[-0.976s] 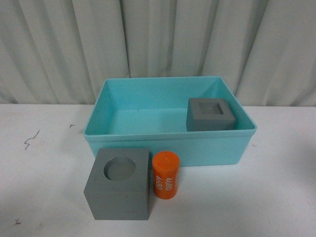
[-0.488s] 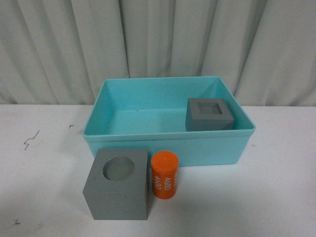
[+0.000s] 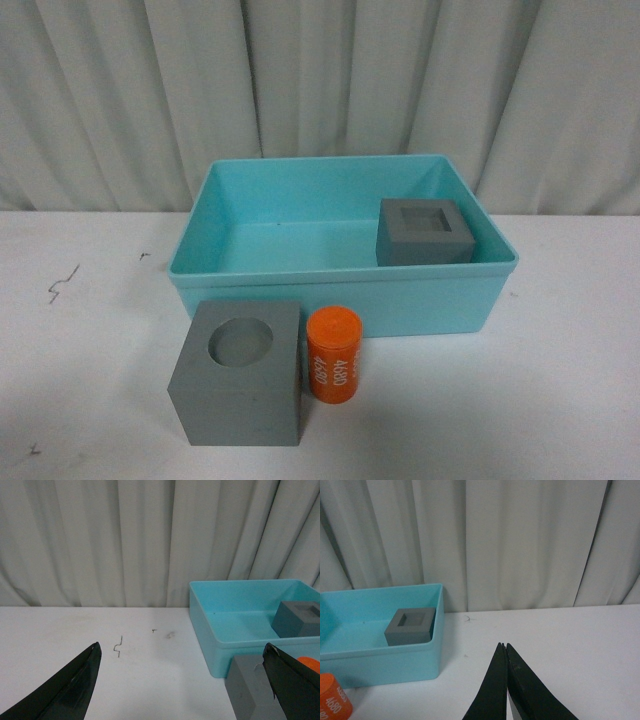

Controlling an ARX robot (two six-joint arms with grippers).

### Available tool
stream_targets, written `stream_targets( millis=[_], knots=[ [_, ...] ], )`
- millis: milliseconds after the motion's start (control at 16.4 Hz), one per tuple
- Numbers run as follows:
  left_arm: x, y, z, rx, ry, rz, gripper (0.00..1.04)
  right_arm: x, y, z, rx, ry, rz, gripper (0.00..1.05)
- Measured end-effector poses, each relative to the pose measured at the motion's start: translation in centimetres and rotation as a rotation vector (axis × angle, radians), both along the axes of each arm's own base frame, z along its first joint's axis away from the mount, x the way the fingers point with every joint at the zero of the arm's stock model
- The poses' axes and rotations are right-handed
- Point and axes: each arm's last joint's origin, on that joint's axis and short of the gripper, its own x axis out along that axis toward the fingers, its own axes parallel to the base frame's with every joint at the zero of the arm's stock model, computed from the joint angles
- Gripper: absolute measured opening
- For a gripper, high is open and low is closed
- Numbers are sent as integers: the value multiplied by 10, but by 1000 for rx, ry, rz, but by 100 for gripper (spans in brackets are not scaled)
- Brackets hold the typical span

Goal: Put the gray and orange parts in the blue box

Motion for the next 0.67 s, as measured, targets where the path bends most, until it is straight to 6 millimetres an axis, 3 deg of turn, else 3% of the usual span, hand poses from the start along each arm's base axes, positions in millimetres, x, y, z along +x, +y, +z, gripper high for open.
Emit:
stream_targets(
  millis=[671],
  knots=[
    [0,0,0,0,0,0,98,-15,0,2,0,-12,0,2]
  ],
)
